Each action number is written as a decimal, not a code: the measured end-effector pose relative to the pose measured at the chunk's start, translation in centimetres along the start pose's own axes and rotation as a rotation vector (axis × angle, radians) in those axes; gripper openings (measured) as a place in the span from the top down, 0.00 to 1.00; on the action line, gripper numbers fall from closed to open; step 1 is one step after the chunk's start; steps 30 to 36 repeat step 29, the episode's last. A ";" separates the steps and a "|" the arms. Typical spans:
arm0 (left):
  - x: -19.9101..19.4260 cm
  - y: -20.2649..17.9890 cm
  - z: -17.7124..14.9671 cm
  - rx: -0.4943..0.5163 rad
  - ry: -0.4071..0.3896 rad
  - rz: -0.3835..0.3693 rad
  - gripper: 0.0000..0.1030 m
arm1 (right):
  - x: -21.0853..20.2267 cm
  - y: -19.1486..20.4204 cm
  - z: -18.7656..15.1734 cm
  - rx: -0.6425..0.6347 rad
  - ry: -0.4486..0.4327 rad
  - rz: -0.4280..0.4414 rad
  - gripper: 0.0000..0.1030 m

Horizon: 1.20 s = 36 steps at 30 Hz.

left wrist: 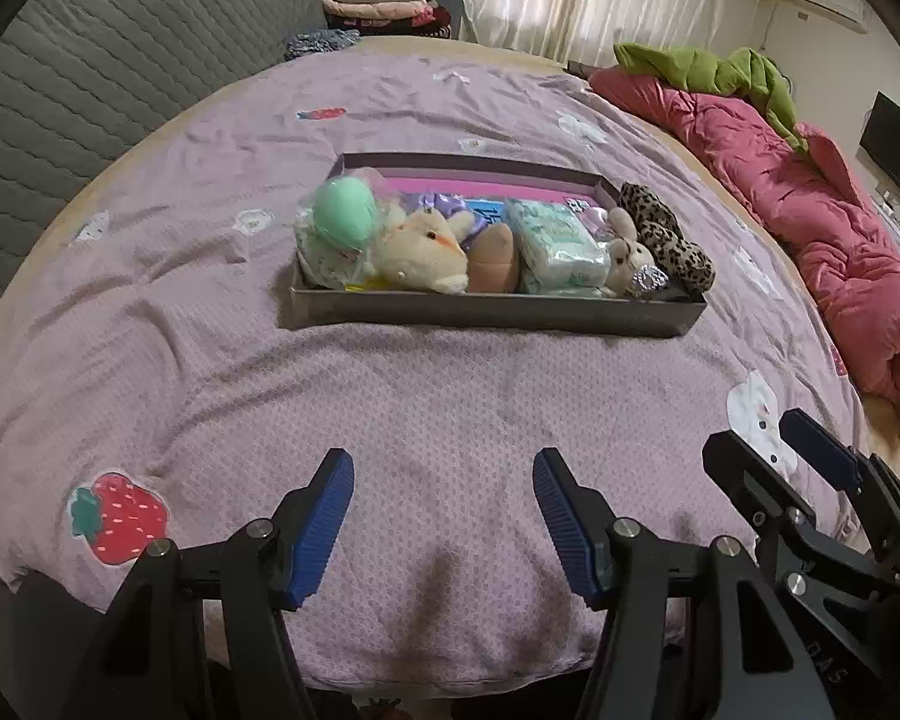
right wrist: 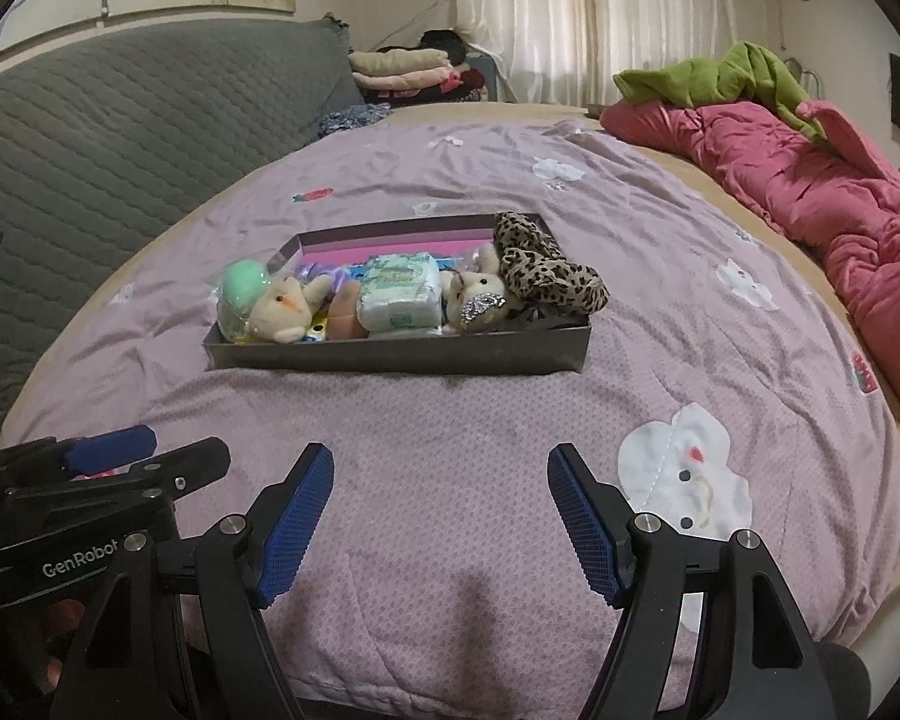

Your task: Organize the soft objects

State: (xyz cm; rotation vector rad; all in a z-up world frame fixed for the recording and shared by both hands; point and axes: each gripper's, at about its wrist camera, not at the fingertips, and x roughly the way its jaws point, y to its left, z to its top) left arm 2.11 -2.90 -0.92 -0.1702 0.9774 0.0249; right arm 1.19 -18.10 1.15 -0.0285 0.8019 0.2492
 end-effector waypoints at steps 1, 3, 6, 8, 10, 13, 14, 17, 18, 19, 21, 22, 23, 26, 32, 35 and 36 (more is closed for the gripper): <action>0.1 0.0 -0.1 0.000 0.003 0.002 0.40 | 0.0 0.0 0.0 -0.001 -0.002 0.000 0.27; 0.2 0.0 -0.1 0.002 0.006 0.004 0.40 | -0.1 0.1 0.0 -0.001 -0.001 0.003 0.27; 0.2 0.1 0.0 0.000 0.005 0.007 0.40 | -0.1 0.1 0.0 -0.003 0.002 0.006 0.27; 0.2 0.1 0.0 -0.001 0.006 0.011 0.40 | -0.1 0.1 0.0 -0.003 0.002 0.006 0.27; 0.2 0.1 0.0 -0.001 0.008 0.013 0.40 | -0.1 0.1 0.0 -0.003 0.002 0.006 0.27; 0.3 0.2 -0.1 -0.003 0.012 0.017 0.40 | 0.0 0.1 0.0 -0.002 0.003 0.006 0.27; 0.3 0.2 -0.1 -0.004 0.012 0.017 0.40 | -0.1 0.1 0.0 -0.002 0.002 0.005 0.27; 0.4 0.2 -0.1 -0.001 0.013 0.025 0.40 | -0.1 0.1 0.0 -0.002 0.001 0.005 0.27; 0.4 0.2 -0.1 -0.002 0.014 0.024 0.40 | -0.1 0.1 0.0 0.000 0.001 0.006 0.27; 0.4 0.2 -0.1 -0.002 0.013 0.027 0.40 | -0.1 0.1 0.0 -0.001 0.002 0.006 0.27; 0.5 0.1 -0.1 0.004 0.012 0.029 0.40 | 0.0 0.1 0.0 0.001 0.004 0.006 0.27; 0.5 0.1 -0.1 0.005 0.010 0.031 0.40 | 0.0 0.1 -0.1 0.004 0.005 0.006 0.27; 0.5 0.1 -0.1 0.006 0.007 0.029 0.40 | 0.0 0.0 -0.1 0.005 0.004 0.007 0.27; 0.6 0.1 -0.1 0.006 -0.001 0.010 0.40 | 0.1 -0.1 -0.2 0.013 0.005 0.008 0.27; 0.9 0.4 0.2 -0.007 -0.013 -0.027 0.40 | 0.4 -0.4 -0.3 0.028 0.012 0.012 0.27; 0.9 0.4 0.2 -0.007 -0.013 -0.027 0.40 | 0.4 -0.4 -0.3 0.028 0.012 0.012 0.27; 0.9 0.4 0.2 -0.007 -0.013 -0.027 0.40 | 0.4 -0.4 -0.3 0.028 0.012 0.012 0.27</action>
